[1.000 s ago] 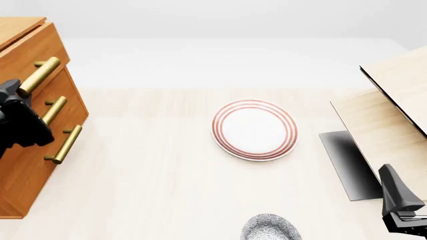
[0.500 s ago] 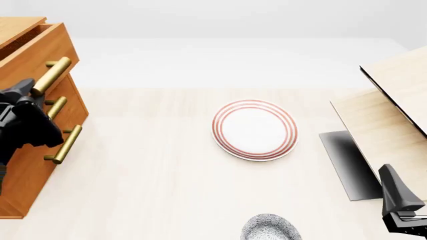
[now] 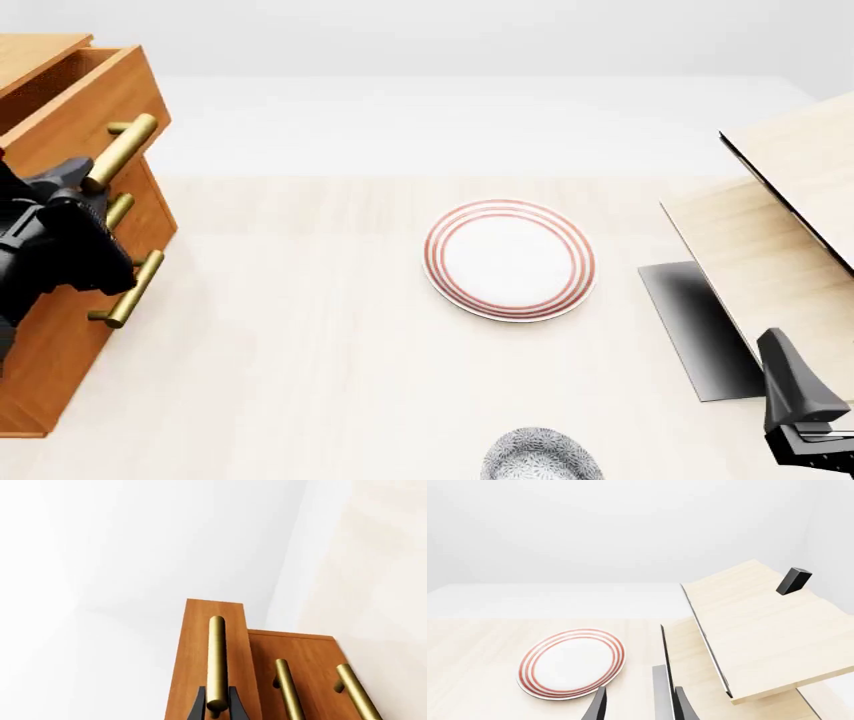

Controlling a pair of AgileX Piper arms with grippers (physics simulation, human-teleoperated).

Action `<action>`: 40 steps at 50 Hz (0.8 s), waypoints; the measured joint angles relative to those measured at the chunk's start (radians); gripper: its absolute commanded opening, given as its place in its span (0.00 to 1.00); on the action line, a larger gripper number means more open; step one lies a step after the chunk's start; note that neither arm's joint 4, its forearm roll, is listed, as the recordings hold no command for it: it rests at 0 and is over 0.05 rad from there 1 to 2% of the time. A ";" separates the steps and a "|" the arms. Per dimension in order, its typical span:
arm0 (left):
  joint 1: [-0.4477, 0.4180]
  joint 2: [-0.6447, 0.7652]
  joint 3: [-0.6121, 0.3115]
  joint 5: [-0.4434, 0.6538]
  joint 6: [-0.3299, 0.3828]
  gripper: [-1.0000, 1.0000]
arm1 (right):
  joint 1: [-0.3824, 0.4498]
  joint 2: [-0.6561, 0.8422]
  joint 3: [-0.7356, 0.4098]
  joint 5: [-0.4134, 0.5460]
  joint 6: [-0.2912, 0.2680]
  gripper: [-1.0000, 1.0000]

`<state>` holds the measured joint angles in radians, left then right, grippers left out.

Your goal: Open the top drawer of the cabinet and put the bowl in it.

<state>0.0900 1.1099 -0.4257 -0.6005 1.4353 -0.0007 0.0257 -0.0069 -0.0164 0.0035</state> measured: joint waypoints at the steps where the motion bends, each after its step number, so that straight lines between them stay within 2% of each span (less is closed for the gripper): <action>1: -0.003 0.000 0.000 0.001 0.000 0.00 | 0.000 0.000 0.000 0.000 0.000 1.00; 21: -0.104 0.037 0.017 -0.081 0.005 0.00 | 0.000 0.000 0.000 0.000 0.000 1.00; 40: -0.152 0.051 0.022 -0.114 0.008 0.00 | 0.000 0.000 0.000 0.000 0.000 1.00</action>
<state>-0.0618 1.1605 -0.4034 -0.7140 1.4432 -0.0007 0.0257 -0.0069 -0.0164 0.0035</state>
